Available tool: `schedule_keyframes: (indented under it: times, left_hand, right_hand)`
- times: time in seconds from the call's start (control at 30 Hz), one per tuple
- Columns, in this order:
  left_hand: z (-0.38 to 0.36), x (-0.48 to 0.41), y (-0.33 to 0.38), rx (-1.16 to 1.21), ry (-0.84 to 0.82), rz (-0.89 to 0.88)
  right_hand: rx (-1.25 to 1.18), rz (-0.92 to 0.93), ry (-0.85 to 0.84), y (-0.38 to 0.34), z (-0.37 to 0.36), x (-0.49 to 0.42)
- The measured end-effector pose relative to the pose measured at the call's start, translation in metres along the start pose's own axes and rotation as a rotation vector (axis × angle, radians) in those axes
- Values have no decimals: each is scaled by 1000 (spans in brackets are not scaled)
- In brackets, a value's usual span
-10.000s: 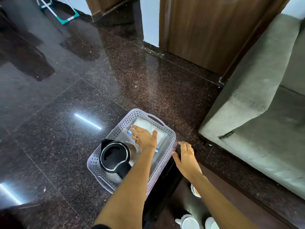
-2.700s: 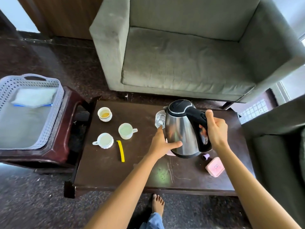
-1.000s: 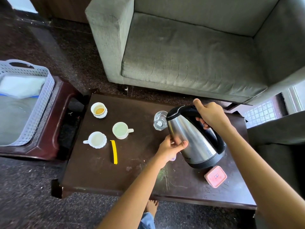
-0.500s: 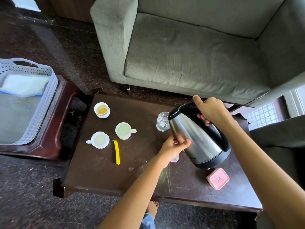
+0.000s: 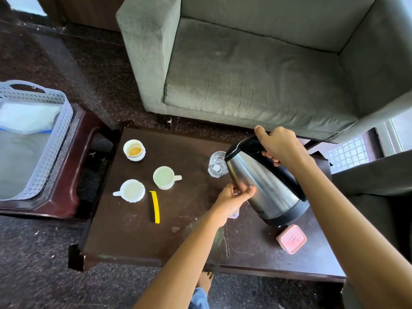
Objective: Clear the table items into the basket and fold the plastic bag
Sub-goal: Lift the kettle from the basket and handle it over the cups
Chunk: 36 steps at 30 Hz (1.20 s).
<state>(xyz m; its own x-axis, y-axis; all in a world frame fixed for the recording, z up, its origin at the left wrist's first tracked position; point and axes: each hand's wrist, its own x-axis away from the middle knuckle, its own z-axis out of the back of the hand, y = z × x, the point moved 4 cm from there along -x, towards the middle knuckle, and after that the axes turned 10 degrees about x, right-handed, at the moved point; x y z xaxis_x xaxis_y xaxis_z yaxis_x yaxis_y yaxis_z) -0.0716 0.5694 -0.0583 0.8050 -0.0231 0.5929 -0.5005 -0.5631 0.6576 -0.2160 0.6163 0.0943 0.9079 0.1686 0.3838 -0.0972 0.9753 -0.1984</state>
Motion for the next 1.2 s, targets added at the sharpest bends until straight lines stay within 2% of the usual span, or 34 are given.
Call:
schedule_keyframes:
  times: [0.2, 1.2]
  left_hand:
    - [-1, 2, 0, -51, 20, 18]
    - [-14, 16, 3, 5, -5, 29]
  right_hand:
    - [26, -16, 8, 0, 3, 1]
    - [65, -10, 23, -3, 17, 15]
